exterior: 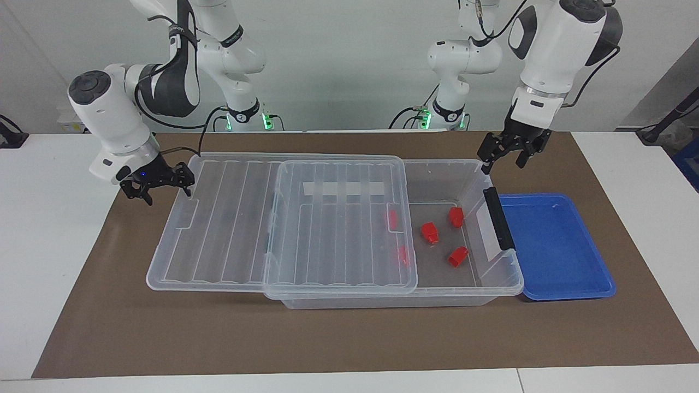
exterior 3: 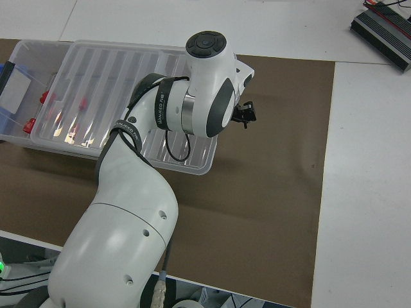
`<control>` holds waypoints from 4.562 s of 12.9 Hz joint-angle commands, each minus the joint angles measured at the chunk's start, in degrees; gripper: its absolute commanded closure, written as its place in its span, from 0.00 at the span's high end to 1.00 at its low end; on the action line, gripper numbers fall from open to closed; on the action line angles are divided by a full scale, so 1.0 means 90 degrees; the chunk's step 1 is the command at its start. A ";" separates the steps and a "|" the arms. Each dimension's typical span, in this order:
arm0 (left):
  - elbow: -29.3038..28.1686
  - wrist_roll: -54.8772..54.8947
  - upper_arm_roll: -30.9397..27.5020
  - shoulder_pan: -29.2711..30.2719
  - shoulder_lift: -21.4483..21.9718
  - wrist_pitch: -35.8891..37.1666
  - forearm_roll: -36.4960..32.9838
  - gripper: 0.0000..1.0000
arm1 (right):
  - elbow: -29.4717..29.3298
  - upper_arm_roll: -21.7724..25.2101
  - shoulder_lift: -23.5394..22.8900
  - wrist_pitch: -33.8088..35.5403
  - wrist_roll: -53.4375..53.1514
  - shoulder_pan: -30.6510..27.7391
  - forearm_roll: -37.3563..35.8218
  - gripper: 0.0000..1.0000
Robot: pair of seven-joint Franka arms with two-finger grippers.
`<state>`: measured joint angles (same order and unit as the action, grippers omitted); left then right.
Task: Place red block in blue tray from box
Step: 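Reach into the box and grasp a red block with the left gripper, then lift the red block and carry it over the blue tray, then lower the red block into the blue tray and open the left gripper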
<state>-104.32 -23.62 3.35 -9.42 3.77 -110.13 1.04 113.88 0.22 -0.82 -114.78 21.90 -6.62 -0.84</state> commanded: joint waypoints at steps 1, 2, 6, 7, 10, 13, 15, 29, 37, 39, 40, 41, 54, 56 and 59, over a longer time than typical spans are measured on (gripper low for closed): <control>-0.0759 -0.0431 -0.0089 -0.0387 -0.0095 -0.0982 0.0002 1.00 | -0.0094 -0.0034 -0.0007 0.0107 0.0175 -0.0095 0.0054 0.99; -0.0956 -0.0470 -0.0089 -0.0572 -0.0222 -0.1266 -0.0192 1.00 | -0.0143 -0.0034 0.0003 0.0107 0.0136 -0.0075 0.0054 0.99; -0.1026 -0.1320 -0.0089 -0.0848 -0.0867 -0.2058 -0.0341 1.00 | -0.0534 -0.0073 0.0120 0.0595 -0.0740 0.0012 0.0054 1.00; -0.1113 -0.1407 -0.0089 -0.0848 -0.0955 -0.2263 -0.0341 1.00 | -0.0602 -0.0073 0.0197 0.0683 -0.1082 0.0187 0.0054 1.00; -0.1241 -0.2101 -0.0099 -0.0877 -0.1578 -0.3093 -0.0360 1.00 | -0.0874 -0.0092 0.0432 0.1111 -0.2506 0.0694 0.0035 1.00; -0.1407 -0.2305 -0.0099 -0.0896 -0.1882 -0.3475 -0.0419 1.00 | -0.1811 -0.0112 0.0335 0.1873 -0.3388 0.1076 -0.0014 1.00; -0.1523 -0.2648 -0.0109 -0.1100 -0.1981 -0.3534 -0.0554 1.00 | -0.2154 -0.0112 0.0267 0.2099 -0.3672 0.1213 -0.0034 1.00; -0.1039 -0.2503 -0.0099 -0.1102 -0.1923 -0.2308 -0.1502 0.00 | -0.2459 -0.0083 0.0237 0.2842 -0.3664 0.0920 0.0093 1.00; 0.1793 -0.0439 -0.0206 -0.0791 -0.1756 0.1559 -0.1298 0.00 | -0.2351 -0.0102 0.0286 0.2803 -0.3654 0.0901 0.0093 1.00; 0.2079 0.0812 -0.0206 -0.0060 -0.1747 0.1817 -0.0939 0.00 | -0.2322 -0.0102 0.0315 0.2812 -0.3663 0.0901 0.0093 1.00; 0.2079 0.1321 -0.0178 0.0369 -0.1727 0.1807 -0.0801 0.00 | -0.2312 -0.0102 0.0315 0.2822 -0.3664 0.0901 0.0093 1.00; 0.2070 0.1848 -0.0168 0.0692 -0.1688 0.1749 -0.0732 0.00 | -0.2312 -0.0102 0.0315 0.2793 -0.3664 0.0901 0.0093 1.00; -0.0957 0.3787 -0.0207 0.1848 -0.1794 -0.2575 -0.0282 0.00 | -0.0486 -0.0024 0.0316 0.0177 -0.3089 -0.0065 0.0093 0.00; -0.1230 0.3855 -0.0207 0.1906 -0.2029 -0.3122 -0.0282 0.00 | -0.0476 -0.0024 0.0141 0.0117 -0.3048 -0.0231 0.0093 0.00; -0.1572 0.3855 -0.0207 0.1945 -0.2264 -0.3758 -0.0282 0.00 | -0.0398 -0.0034 -0.0016 -0.0399 -0.3068 -0.0183 0.0103 0.00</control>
<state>-116.38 9.33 1.16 7.26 -16.46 -140.36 -2.78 109.31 0.34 -0.70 -115.31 -6.76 -8.28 -0.86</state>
